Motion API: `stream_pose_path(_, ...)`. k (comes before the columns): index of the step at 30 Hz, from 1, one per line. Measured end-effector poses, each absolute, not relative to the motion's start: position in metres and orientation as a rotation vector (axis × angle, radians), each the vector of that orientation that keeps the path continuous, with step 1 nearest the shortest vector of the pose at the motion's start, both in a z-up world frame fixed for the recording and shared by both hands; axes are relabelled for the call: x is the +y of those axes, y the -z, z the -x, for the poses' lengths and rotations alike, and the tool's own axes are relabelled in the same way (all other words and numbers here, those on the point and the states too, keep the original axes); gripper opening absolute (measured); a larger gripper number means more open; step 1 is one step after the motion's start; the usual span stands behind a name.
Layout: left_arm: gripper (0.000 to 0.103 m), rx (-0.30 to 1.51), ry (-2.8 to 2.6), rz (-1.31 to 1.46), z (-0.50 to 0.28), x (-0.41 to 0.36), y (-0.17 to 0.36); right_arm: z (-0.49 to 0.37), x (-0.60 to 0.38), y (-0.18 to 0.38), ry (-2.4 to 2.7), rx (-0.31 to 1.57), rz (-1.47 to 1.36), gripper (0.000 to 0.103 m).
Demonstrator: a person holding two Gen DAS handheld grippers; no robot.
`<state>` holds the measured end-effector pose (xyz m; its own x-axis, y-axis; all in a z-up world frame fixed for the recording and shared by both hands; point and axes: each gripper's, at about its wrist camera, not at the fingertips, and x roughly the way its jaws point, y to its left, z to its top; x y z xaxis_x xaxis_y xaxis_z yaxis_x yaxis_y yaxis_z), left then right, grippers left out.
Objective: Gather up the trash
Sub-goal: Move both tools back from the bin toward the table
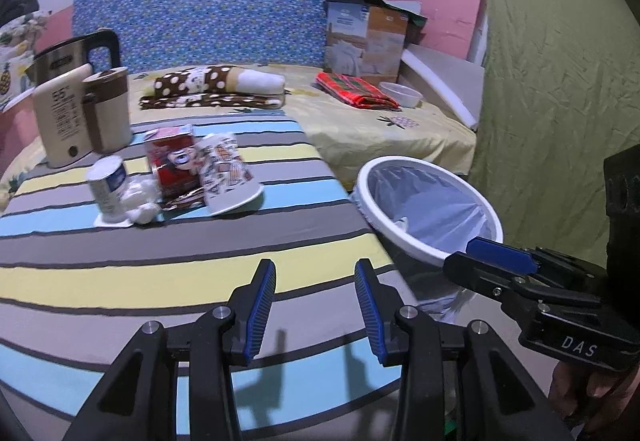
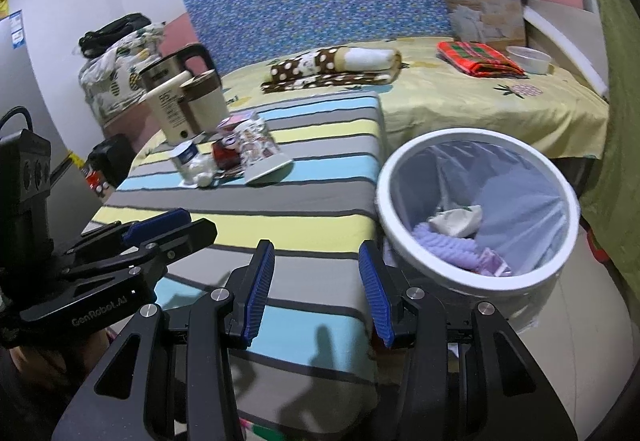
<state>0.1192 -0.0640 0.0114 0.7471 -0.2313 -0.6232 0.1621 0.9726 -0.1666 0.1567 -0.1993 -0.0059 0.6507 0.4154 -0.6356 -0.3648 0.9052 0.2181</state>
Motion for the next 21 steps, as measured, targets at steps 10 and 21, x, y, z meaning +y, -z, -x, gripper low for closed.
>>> stream_pose_path(10, 0.041, 0.7, 0.111, 0.131, -0.117, -0.027, -0.008, -0.161, -0.171, 0.005, -0.494, 0.75, -0.037, 0.046)
stream_pose_path(21, 0.041, 0.709, 0.013, 0.132, -0.125, 0.003, -0.004, -0.173, -0.149, 0.005, -0.521, 0.759, -0.018, 0.048)
